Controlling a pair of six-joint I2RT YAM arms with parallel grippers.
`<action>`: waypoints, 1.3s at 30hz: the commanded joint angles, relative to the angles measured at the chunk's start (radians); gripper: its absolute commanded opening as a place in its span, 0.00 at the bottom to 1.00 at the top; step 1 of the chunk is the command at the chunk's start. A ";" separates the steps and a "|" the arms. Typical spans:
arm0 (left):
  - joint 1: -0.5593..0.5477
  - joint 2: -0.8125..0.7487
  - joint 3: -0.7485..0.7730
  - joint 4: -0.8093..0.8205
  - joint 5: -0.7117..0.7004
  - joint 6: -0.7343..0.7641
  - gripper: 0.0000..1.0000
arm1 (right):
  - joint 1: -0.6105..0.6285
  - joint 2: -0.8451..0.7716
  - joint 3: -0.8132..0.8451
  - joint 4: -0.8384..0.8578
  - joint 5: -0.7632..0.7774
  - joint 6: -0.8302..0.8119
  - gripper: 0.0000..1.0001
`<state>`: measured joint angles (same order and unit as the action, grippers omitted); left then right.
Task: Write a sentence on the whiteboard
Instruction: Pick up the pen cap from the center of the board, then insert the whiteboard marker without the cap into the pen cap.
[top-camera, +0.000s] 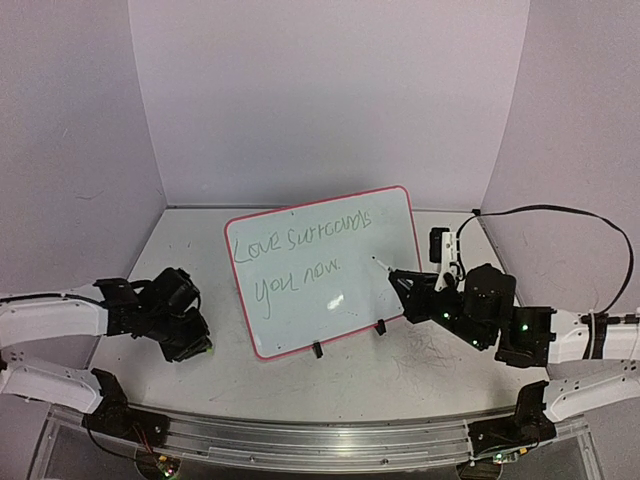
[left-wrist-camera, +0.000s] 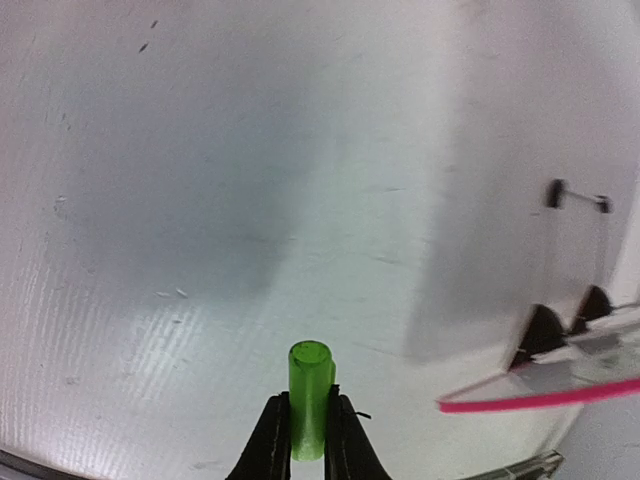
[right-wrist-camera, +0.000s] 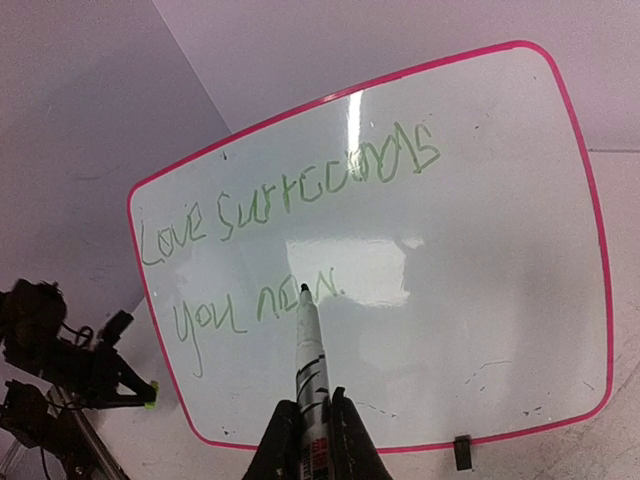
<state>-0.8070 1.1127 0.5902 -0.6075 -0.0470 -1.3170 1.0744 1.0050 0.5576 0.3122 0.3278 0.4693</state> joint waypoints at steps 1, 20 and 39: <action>-0.002 -0.229 0.103 -0.033 -0.103 0.051 0.00 | 0.005 0.017 0.092 -0.076 0.048 -0.063 0.00; -0.012 0.017 0.545 0.161 0.292 1.380 0.00 | 0.005 0.136 0.418 -0.387 -0.335 -0.220 0.00; -0.243 0.009 0.302 0.390 -0.067 1.739 0.00 | -0.183 0.421 0.737 -0.612 -0.986 -0.182 0.00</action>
<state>-1.0243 1.1492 0.9213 -0.3457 0.0325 0.3453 0.9099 1.3795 1.2080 -0.2727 -0.4214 0.1640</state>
